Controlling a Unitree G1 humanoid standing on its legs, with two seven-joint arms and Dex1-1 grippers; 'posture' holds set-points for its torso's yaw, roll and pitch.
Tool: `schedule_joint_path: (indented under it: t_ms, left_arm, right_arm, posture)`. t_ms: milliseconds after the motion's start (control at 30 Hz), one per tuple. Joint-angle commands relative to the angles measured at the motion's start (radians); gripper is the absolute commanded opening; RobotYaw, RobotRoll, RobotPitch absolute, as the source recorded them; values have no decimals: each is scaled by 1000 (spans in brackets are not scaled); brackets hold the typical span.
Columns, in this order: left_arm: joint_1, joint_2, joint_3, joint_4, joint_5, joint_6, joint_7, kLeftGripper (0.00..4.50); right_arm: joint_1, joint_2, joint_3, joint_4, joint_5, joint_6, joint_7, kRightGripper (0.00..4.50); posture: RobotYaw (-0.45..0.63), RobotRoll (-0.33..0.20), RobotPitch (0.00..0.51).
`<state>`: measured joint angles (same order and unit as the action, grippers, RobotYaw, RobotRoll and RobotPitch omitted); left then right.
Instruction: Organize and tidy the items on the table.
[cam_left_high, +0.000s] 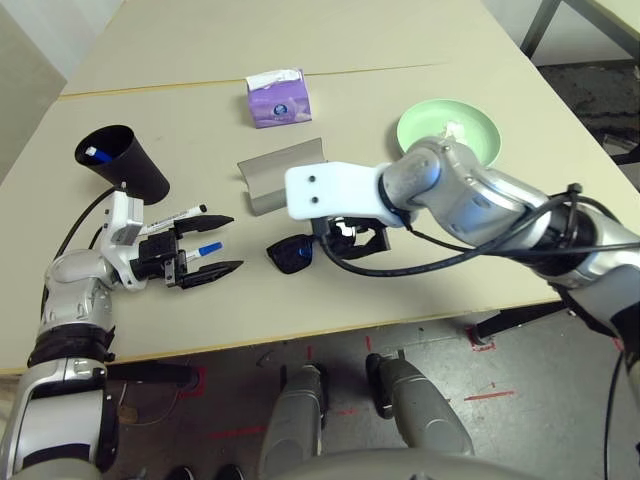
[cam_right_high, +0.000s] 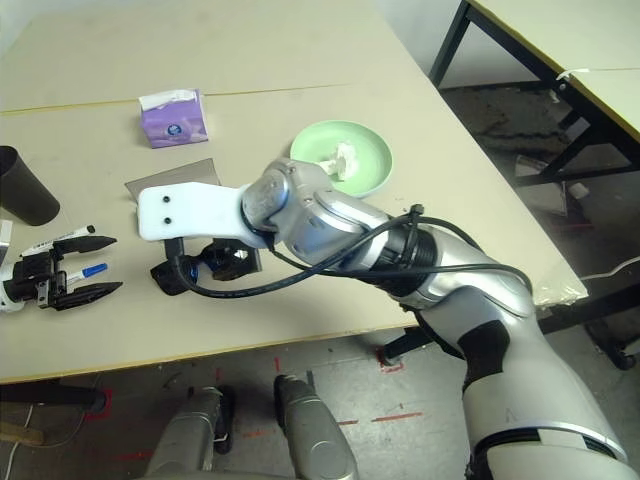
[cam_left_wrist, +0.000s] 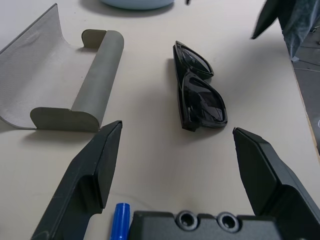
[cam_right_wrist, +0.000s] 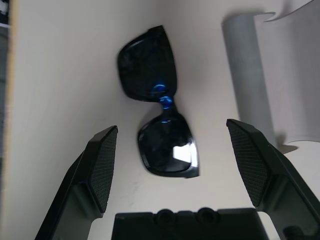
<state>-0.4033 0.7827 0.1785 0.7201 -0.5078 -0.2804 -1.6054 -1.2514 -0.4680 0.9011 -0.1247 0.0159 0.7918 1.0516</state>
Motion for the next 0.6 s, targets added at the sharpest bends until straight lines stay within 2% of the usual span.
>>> schedule_joint_path:
  t_ms: [33,367,600]
  left_arm:
    - [26,8,-7,7,3,-8,-9,4500]
    - [40,16,0,-1,-2,-2,-9,4500]
    - [61,20,10,-19,-9,2,-9,4500]
  right_arm:
    - [11,42,19,59,-51,-58,21,4432]
    - [24,186,11,264,-164,-186,43,4432]
    - [58,229,7,317,-214,-217,68,4432]
  posture:
    - [-105,0,227]
    - [-89,0,239]
    - [-75,0,245]
